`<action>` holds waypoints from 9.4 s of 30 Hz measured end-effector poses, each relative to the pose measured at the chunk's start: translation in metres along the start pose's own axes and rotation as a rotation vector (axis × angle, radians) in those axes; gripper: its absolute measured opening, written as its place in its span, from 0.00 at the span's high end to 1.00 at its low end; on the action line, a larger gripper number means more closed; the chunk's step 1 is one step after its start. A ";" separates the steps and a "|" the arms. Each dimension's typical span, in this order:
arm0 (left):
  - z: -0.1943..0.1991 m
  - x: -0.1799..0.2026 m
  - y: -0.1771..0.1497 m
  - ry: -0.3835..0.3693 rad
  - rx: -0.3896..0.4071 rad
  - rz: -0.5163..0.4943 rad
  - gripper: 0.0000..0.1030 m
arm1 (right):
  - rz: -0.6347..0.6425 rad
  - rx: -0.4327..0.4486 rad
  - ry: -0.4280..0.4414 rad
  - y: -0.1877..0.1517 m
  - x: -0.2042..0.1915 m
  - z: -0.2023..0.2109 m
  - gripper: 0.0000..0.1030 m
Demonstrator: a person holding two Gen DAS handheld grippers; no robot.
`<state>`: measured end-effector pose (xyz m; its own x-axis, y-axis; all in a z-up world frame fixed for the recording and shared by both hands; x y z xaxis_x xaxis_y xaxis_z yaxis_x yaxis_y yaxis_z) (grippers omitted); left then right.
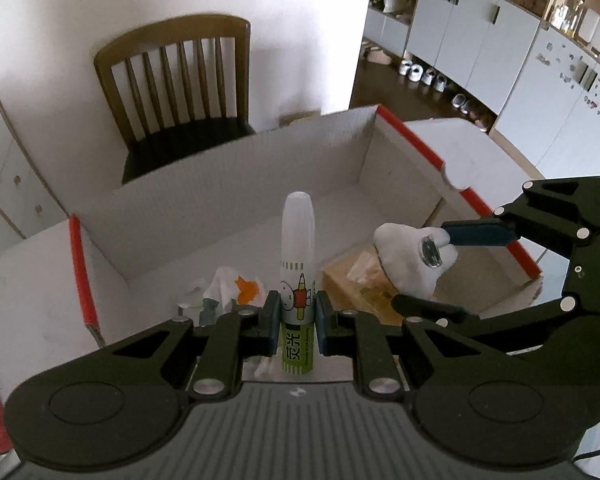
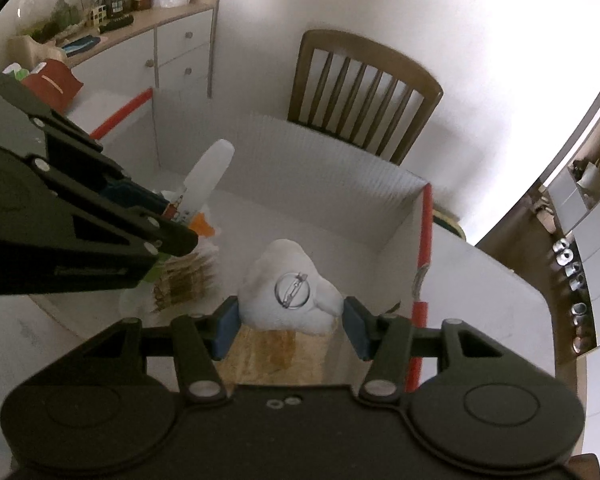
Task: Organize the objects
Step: 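Carry the glue tube and white plush toy with both tools into the red box, then open both tools to release the glue tube and plush in the box, then move both tools back over the table toward the remaining items, then grasp the black snack packet with the left tool while the right tool grasps the red plush keychain, then carry the black packet and red plush keychain with both tools into the red box, then open both tools to release the packet and keychain in the box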
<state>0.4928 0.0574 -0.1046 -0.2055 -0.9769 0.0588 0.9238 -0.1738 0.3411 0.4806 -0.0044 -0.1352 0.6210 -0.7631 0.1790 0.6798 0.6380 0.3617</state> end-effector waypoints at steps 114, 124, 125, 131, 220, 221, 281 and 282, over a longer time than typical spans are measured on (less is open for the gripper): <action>0.062 0.123 -0.259 0.006 0.153 0.083 0.00 | -0.158 0.079 0.197 -0.245 -0.020 0.120 0.23; 0.031 0.120 -0.266 0.042 0.139 0.035 0.00 | -0.172 0.021 0.173 -0.259 -0.030 0.093 0.23; 0.028 0.120 -0.267 0.045 0.133 0.026 0.00 | -0.174 0.015 0.164 -0.260 -0.029 0.089 0.23; 0.012 0.117 -0.267 0.057 0.113 0.016 0.00 | -0.208 -0.037 0.138 -0.266 -0.024 0.064 0.23; 0.100 0.098 -0.234 -0.029 0.116 0.218 0.67 | -0.138 0.124 0.249 -0.207 -0.012 0.148 0.63; 0.102 0.096 -0.230 -0.028 0.120 0.218 0.67 | -0.129 0.132 0.246 -0.201 -0.011 0.151 0.63; -0.018 -0.028 -0.003 0.159 -0.015 0.062 0.67 | -0.105 -0.022 0.110 -0.007 0.019 -0.008 0.62; -0.020 -0.027 -0.004 0.159 -0.018 0.061 0.66 | -0.106 -0.025 0.110 -0.008 0.020 -0.010 0.62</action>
<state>0.5015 0.0824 -0.1259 -0.0969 -0.9928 -0.0706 0.9390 -0.1148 0.3242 0.4914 -0.0232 -0.1438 0.5830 -0.8115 0.0396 0.7526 0.5578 0.3498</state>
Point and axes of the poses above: each gripper's, at about its wrist camera, not at the fingertips, and z roughly against the way its jaws point, x to its right, y to its top, the point moved 9 cm from there along -z, roughly the way its jaws point, and after that the axes turned 13 degrees about -x, right-handed, at the moved point
